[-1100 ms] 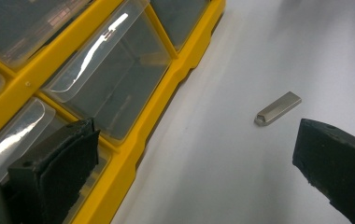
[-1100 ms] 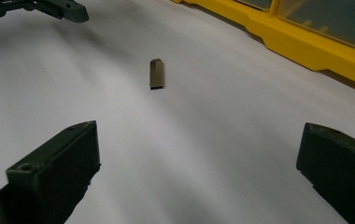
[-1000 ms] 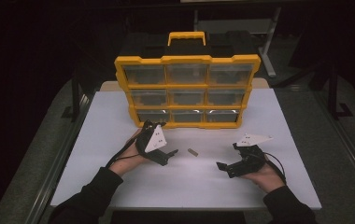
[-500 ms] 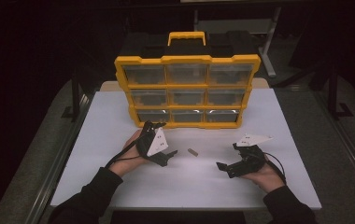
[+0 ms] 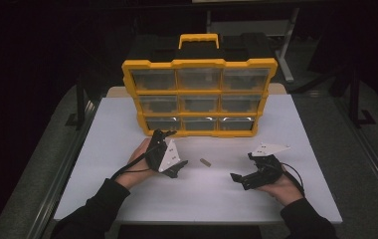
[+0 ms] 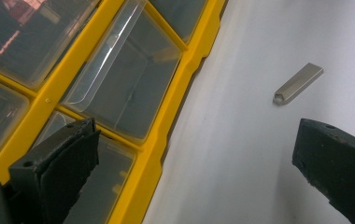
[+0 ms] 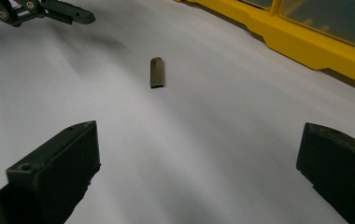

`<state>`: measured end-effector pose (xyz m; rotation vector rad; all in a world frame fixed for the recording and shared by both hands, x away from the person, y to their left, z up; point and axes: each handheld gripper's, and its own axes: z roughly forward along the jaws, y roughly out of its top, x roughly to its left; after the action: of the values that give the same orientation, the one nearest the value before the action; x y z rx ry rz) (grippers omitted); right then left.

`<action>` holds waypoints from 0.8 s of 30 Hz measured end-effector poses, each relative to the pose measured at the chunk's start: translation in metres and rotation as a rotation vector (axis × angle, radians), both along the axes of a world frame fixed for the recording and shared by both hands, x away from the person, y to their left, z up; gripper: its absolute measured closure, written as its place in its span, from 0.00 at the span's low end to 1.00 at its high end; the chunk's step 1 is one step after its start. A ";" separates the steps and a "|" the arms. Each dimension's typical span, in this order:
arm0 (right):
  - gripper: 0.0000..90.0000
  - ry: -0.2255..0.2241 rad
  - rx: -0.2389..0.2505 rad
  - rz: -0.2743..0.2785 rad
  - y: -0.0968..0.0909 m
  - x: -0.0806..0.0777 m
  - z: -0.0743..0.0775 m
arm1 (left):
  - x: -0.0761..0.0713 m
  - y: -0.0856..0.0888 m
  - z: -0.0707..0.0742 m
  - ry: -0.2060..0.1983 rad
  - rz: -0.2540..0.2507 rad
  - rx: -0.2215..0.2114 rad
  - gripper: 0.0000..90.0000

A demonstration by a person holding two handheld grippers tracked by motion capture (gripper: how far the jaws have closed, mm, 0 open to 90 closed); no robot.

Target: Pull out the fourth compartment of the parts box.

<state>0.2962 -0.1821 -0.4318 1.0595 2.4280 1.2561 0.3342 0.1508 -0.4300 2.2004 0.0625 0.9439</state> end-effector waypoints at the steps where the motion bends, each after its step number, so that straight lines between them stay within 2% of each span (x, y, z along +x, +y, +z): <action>1: 0.00 0.000 0.000 0.000 0.000 0.000 0.000 | 0.000 0.000 0.000 -0.005 0.000 0.003 0.00; 9: 0.00 0.000 0.000 0.001 0.000 0.000 0.000 | -0.001 0.000 -0.001 -0.053 0.001 0.034 0.00; 12: 0.00 0.000 0.000 0.001 0.000 0.000 0.000 | -0.002 -0.001 -0.002 -0.080 0.001 0.058 0.00; 24: 0.00 -0.001 -0.005 0.004 0.000 0.000 -0.001 | -0.004 -0.001 -0.006 -0.143 0.002 0.102 0.00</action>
<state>0.2961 -0.1820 -0.4323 1.0533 2.4324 1.2514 0.3299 0.1496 -0.4358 2.2189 -0.0513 1.1254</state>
